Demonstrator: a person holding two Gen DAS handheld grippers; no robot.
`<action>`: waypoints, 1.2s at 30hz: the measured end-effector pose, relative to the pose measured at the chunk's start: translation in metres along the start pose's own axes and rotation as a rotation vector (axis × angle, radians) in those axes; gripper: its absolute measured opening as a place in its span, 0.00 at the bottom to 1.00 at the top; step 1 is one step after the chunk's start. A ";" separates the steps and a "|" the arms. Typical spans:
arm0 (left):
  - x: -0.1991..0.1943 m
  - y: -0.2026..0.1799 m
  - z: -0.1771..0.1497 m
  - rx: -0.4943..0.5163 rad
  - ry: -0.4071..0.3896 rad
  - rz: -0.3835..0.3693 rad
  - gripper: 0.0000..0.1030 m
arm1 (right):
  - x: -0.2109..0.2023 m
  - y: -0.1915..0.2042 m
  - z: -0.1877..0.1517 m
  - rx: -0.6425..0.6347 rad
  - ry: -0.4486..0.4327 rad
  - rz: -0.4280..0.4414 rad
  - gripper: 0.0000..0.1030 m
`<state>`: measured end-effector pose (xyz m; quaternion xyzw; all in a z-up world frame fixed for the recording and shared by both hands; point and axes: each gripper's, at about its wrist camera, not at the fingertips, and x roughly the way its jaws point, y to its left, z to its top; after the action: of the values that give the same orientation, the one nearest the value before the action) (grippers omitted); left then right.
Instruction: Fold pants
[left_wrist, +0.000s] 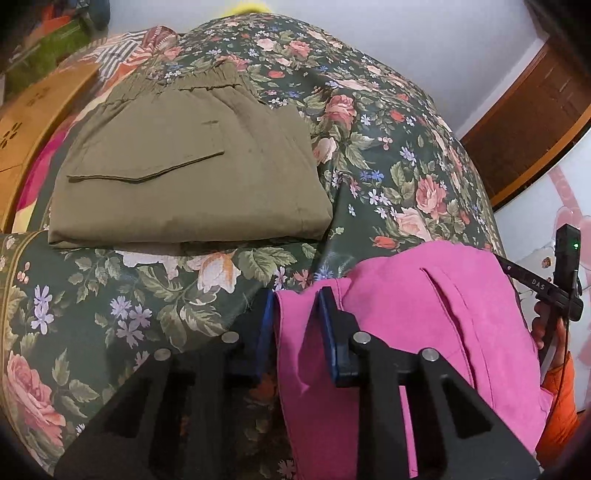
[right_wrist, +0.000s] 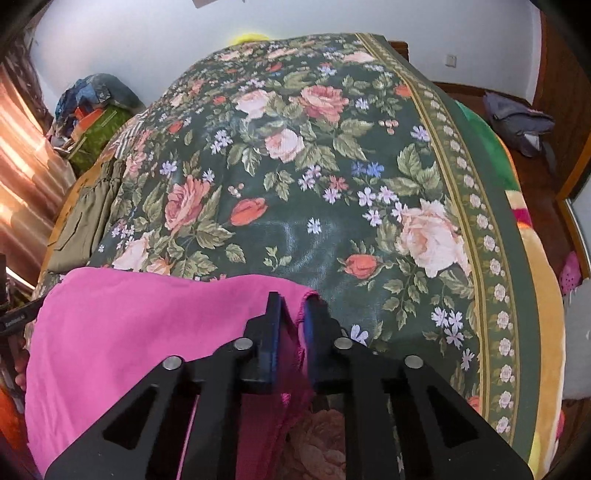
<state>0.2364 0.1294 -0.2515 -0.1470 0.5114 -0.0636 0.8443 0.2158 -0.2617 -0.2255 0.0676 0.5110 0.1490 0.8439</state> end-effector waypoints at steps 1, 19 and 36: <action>-0.001 -0.001 0.000 0.004 -0.008 0.008 0.20 | -0.003 0.000 0.000 -0.005 -0.014 -0.005 0.07; -0.047 -0.006 0.011 0.050 -0.162 0.120 0.11 | -0.006 0.028 0.023 -0.130 -0.133 -0.106 0.04; -0.084 -0.018 -0.004 0.071 -0.189 0.220 0.34 | -0.051 0.047 0.020 -0.187 -0.126 -0.114 0.14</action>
<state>0.1941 0.1333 -0.1772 -0.0655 0.4402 0.0255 0.8951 0.2024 -0.2326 -0.1611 -0.0316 0.4436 0.1431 0.8841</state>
